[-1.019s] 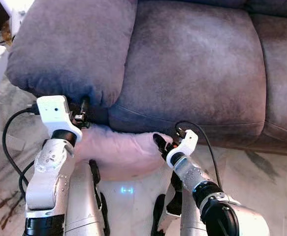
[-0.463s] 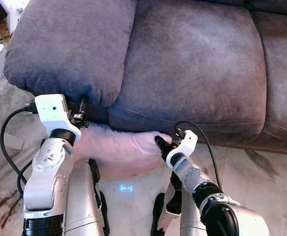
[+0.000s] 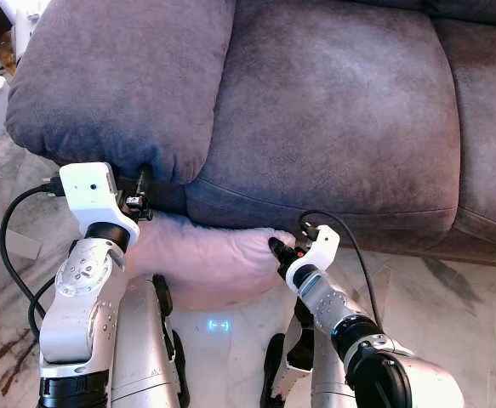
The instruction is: Move the pillow to the sofa from floor
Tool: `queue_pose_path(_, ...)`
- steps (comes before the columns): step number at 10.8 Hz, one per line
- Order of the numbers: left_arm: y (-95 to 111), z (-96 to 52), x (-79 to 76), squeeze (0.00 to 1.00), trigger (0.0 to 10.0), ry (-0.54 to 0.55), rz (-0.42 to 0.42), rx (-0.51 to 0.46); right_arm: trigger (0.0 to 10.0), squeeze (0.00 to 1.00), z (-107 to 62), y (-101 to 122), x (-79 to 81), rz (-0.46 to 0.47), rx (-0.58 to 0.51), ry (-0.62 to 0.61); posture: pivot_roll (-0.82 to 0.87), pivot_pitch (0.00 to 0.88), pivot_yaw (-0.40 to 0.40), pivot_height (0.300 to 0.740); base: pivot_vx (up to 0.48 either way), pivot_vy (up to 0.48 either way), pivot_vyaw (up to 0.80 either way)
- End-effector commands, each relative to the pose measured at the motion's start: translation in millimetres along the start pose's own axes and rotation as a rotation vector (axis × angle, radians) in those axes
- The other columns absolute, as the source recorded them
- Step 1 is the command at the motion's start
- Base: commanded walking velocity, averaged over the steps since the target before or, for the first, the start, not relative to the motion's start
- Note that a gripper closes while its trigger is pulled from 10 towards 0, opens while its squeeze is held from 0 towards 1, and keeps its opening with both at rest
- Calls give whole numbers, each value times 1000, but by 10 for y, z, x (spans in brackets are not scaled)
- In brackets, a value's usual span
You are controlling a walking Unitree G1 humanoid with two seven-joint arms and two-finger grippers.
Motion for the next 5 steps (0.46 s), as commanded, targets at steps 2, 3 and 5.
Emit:
queue_pose_path(2,-47,-5,29,0,10000,16,-15,22,0,0,-35,-165,-47,-3,45,-11,243,423,-120,513,0,0,0)
queue_pose_path(3,-49,-2,31,0,10000,18,-16,23,0,0,-40,-176,-55,-9,48,-12,242,423,-119,513,0,0,0)
queue_pose_path(5,-52,-3,32,0,10000,19,-19,25,0,0,-43,-184,-59,-16,48,-12,242,422,-118,513,0,0,0)
Point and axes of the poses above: a point about 5 cm out from each wrist's last joint towards the gripper, its own z axis pointing out of the wrist towards the gripper, its own y axis along the axis of the wrist's last joint, x = y × z, the point moved 1 cm from there along z, pointing out of the wrist towards the gripper, and after that the axes turned 13 degrees about -z, right-handed, at the moved point
